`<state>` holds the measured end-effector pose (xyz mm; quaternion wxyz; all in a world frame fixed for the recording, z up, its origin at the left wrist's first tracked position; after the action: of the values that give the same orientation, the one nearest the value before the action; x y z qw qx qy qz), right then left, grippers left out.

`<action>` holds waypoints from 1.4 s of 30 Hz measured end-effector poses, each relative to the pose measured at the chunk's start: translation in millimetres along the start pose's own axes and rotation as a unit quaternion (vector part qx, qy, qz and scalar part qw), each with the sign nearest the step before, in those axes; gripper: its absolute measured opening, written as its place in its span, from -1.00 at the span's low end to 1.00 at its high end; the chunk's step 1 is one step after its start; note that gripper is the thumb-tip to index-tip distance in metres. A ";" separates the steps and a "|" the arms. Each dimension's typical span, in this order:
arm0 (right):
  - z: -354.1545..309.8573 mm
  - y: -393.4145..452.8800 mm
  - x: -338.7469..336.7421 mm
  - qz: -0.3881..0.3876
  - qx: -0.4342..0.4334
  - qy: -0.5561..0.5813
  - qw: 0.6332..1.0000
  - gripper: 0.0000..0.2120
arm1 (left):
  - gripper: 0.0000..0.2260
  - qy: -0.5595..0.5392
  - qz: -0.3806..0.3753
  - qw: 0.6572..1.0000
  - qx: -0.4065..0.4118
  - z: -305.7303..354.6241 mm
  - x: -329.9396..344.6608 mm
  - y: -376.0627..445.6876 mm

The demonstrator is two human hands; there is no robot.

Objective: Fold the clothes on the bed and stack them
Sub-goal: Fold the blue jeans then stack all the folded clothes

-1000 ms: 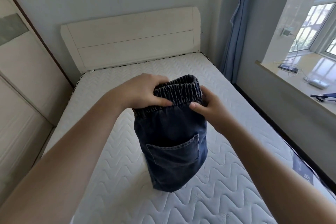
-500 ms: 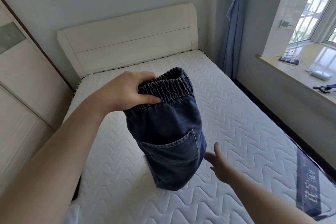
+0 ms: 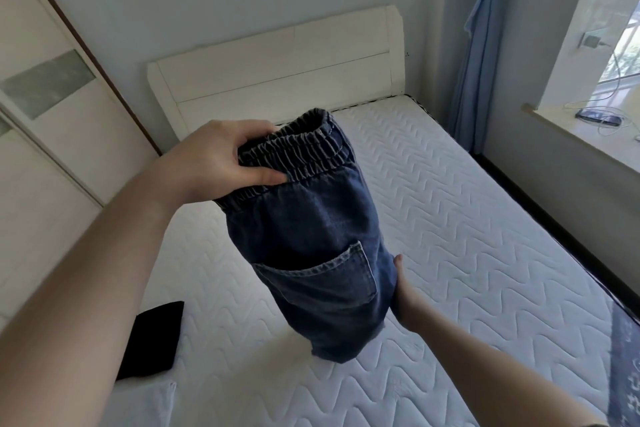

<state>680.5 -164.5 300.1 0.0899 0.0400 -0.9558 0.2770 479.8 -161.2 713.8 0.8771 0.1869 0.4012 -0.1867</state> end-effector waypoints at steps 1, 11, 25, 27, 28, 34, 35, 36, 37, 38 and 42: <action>-3.9 1.6 4.4 -0.012 -0.013 0.004 1.000 -0.33 | -0.72 0.009 0.007 1.000 -0.003 -2.4 -4.1 -0.3; -60.6 -12.9 -22.4 -0.045 -0.133 0.094 0.986 -0.24 | -0.68 0.036 0.080 0.994 -0.059 -48.6 -45.2 -13.6; -237.0 -114.6 -150.6 0.292 -0.320 -0.132 0.892 -0.81 | -0.70 -0.189 0.196 0.960 -0.069 -97.7 0.0 -3.5; -265.0 -141.2 -167.7 0.336 -0.347 -0.161 0.861 -0.79 | -0.66 -0.236 0.194 0.950 -0.060 -93.1 14.2 4.9; -278.1 -154.5 -176.6 0.360 -0.355 -0.180 0.844 -0.76 | -0.65 -0.255 0.193 0.946 -0.054 -89.3 21.2 9.8; -348.6 -222.3 -215.9 0.466 -0.378 -0.302 0.741 -0.62 | -0.58 -0.364 0.156 0.918 -0.032 -66.1 69.5 32.3; -356.2 -227.6 -218.0 0.475 -0.380 -0.320 0.726 -0.60 | -0.58 -0.381 0.150 0.912 -0.034 -66.2 77.8 32.5; -361.6 -229.0 -218.4 0.477 -0.382 -0.333 0.718 -0.60 | -0.58 -0.396 0.146 0.906 -0.039 -68.7 85.5 31.4; -364.7 -226.7 -215.9 0.473 -0.383 -0.343 0.716 -0.60 | -0.59 -0.408 0.144 0.900 -0.047 -73.5 92.7 29.2; -365.1 -219.9 -212.3 0.463 -0.378 -0.355 0.719 -0.61 | -0.59 -0.418 0.144 0.895 -0.059 -80.7 99.4 25.8; -325.7 -156.0 -193.9 0.383 -0.298 -0.431 0.761 -0.60 | -0.54 -0.434 0.150 0.879 -0.125 -126.2 129.4 -9.1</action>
<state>939.1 -116.1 614.5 -0.4372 -0.2426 -0.8642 -0.0565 474.1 -131.7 535.4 0.9969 0.0338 -0.0328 -0.0631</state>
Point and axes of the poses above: each hand's wrist, its own y-axis towards the middle knuckle, its own x-axis out of the palm, z = x × y, the point moved 8 cm from there along y, towards the middle knuckle, and after that the axes turned 10 degrees about -y, right-handed, at the moved point
